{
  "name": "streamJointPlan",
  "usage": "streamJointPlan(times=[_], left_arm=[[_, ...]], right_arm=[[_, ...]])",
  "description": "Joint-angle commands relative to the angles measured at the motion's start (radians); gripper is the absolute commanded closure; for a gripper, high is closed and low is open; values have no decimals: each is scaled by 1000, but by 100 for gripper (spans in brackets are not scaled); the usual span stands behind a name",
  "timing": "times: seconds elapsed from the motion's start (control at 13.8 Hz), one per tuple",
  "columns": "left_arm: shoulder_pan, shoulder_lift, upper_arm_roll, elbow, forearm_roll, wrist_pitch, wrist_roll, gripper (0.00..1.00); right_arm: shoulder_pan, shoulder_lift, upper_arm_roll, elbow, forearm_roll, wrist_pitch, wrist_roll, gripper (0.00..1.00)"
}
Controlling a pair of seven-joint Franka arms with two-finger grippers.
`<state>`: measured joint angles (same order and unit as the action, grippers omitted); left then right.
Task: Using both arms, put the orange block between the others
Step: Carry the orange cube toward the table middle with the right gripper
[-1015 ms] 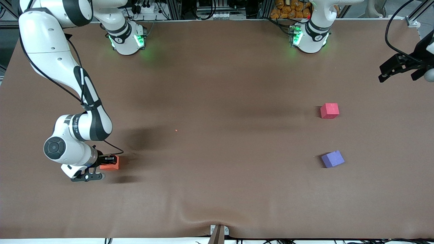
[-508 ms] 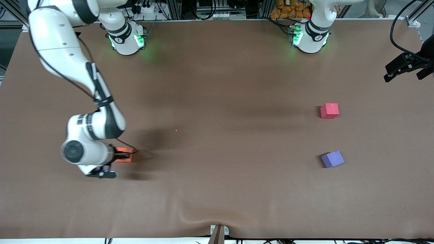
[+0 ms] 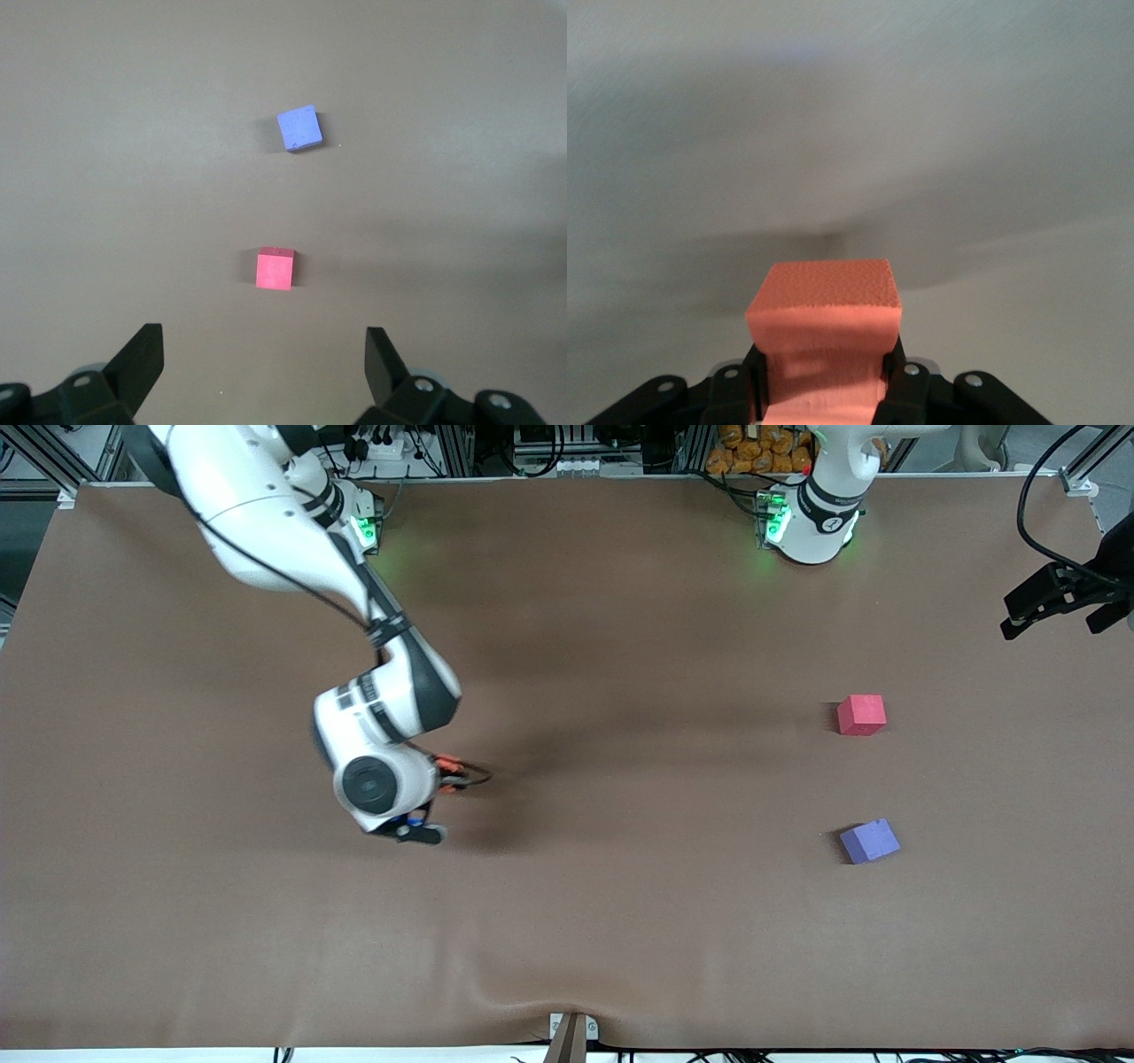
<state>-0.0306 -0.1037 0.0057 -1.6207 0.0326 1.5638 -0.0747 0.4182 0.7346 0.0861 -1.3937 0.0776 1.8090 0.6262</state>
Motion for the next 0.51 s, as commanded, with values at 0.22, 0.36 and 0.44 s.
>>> streamJointPlan(times=[0.22, 0.36, 0.44], left_arm=[[-9, 13, -10, 15, 6, -10, 18, 0], [-15, 19, -10, 15, 6, -4, 12, 0], [-21, 36, -18, 16, 6, -2, 1, 0]], right_arm=[[155, 3, 0, -2, 102, 177, 52, 100], [198, 14, -2, -21, 97, 245, 82, 100], [209, 20, -2, -34, 91, 286, 93, 100]])
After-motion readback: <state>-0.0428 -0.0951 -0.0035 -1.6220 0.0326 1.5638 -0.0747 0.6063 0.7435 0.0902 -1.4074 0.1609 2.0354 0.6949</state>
